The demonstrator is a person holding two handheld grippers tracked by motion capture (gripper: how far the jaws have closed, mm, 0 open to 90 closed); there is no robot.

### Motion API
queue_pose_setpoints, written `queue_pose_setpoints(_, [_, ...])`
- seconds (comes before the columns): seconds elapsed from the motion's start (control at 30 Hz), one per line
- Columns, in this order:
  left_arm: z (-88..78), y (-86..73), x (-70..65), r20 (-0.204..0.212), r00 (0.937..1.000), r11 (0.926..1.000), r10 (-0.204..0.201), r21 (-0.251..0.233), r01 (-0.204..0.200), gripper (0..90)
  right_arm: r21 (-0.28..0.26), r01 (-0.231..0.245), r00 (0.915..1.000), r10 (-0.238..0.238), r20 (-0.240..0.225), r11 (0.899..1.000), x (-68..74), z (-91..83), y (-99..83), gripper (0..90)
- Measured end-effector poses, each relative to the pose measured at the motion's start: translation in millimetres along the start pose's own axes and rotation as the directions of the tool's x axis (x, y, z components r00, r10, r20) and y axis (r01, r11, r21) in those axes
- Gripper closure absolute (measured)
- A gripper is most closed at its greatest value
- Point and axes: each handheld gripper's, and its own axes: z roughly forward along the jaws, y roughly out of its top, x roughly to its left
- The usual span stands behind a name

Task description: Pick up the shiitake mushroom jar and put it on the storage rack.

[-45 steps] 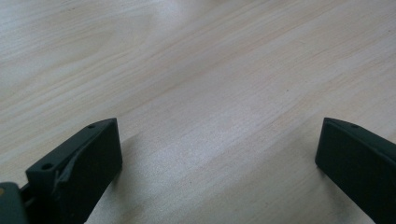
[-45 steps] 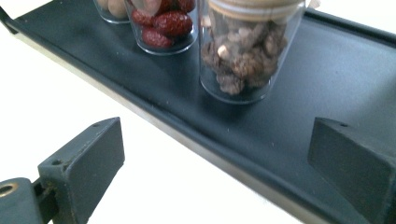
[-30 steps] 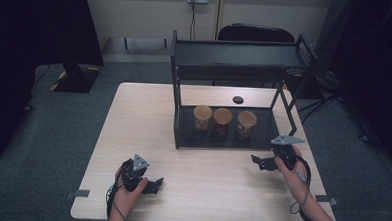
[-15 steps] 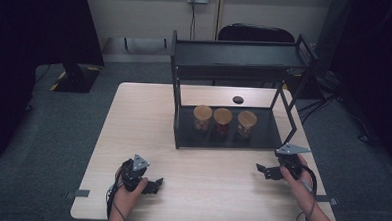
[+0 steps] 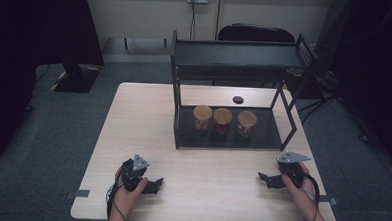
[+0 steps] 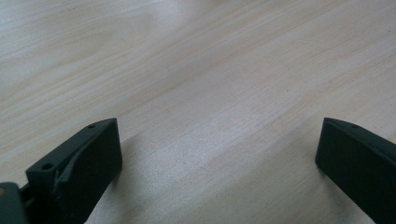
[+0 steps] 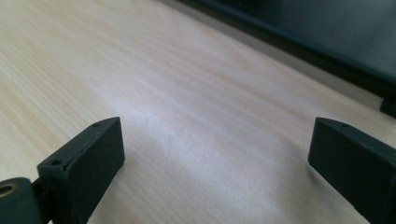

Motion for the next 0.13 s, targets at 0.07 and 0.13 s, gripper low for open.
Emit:
queue_pose_setpoints(0.07, [-0.1,0.1,0.1,0.000,1.0000,1.0000,0.002,0.001,-0.002,0.1,-0.001,0.014,0.9999,-0.014,0.001,1.000,1.1,-0.6,-0.6,2.8])
queue_pose_setpoints(0.13, [-0.1,0.1,0.2,0.000,1.0000,1.0000,0.002,0.002,-0.002,0.1,0.006,0.013,0.9999,-0.013,-0.001,1.000,1.4,-0.7,-1.0,2.4])
